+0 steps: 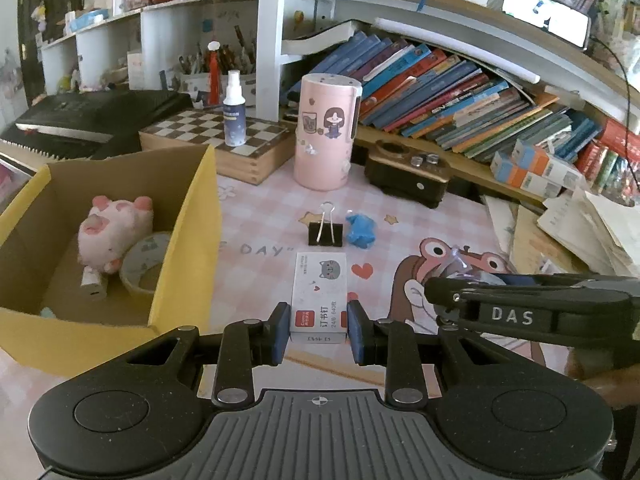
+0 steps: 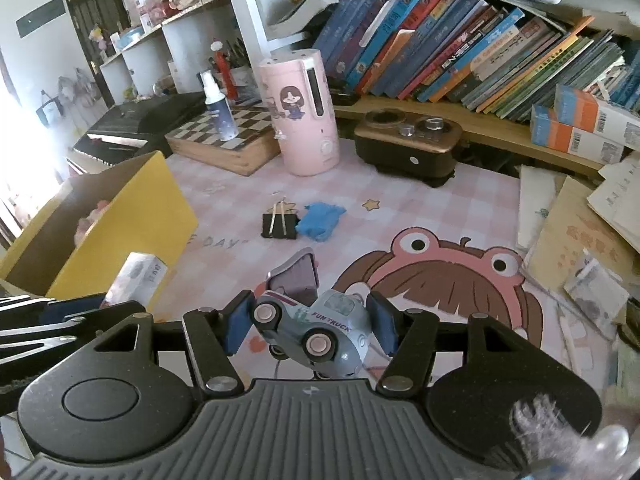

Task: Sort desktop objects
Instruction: 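Carry the white card with the left tool while the right tool carries the toy car over the yellow box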

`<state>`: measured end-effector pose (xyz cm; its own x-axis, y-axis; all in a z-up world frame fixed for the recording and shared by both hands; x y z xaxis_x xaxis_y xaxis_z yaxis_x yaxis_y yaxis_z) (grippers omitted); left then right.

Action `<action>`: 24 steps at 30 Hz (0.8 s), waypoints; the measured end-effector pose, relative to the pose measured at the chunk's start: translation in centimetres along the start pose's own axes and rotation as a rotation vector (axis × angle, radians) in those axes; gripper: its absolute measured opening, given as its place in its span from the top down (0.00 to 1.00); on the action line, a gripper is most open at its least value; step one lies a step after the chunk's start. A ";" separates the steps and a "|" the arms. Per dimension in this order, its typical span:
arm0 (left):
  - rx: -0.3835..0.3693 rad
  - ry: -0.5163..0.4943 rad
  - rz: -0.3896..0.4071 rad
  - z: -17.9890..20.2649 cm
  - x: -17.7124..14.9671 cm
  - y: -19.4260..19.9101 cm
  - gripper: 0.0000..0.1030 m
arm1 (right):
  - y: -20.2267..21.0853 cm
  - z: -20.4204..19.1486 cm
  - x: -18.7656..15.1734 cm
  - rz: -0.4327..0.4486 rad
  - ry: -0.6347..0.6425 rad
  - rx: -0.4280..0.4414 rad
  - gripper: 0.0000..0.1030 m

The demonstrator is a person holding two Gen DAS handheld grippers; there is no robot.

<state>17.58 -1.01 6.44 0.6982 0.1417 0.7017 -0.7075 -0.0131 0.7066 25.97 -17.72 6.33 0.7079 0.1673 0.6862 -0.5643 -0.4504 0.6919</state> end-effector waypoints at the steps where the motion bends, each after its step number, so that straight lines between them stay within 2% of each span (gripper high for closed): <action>1: -0.003 -0.002 0.001 -0.3 -0.2 0.3 0.72 | 0.4 -0.3 -0.2 0.003 -0.003 -0.003 0.43; 12: -0.039 -0.010 0.023 -3.5 -1.9 3.1 0.72 | 4.1 -4.5 -3.5 0.009 -0.038 -0.055 0.43; 24: -0.052 -0.025 0.017 -8.9 -4.3 6.0 0.72 | 5.5 -10.9 -6.9 0.007 -0.059 -0.092 0.43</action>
<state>9.32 7.14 6.88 0.6884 0.1173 0.7158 -0.7233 0.0366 0.6896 13.39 -11.79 7.84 0.7259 0.1108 0.6788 -0.6041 -0.3689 0.7063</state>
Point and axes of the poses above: each gripper's, at about its wrist camera, not at the fingertips, and y roughly against the way its jaws point, z to its right, x to its top, the point moved 1 cm from there along -y, roughly the way its jaws point, and after that the axes turned 2 degrees about -z, right-handed, at the moved point
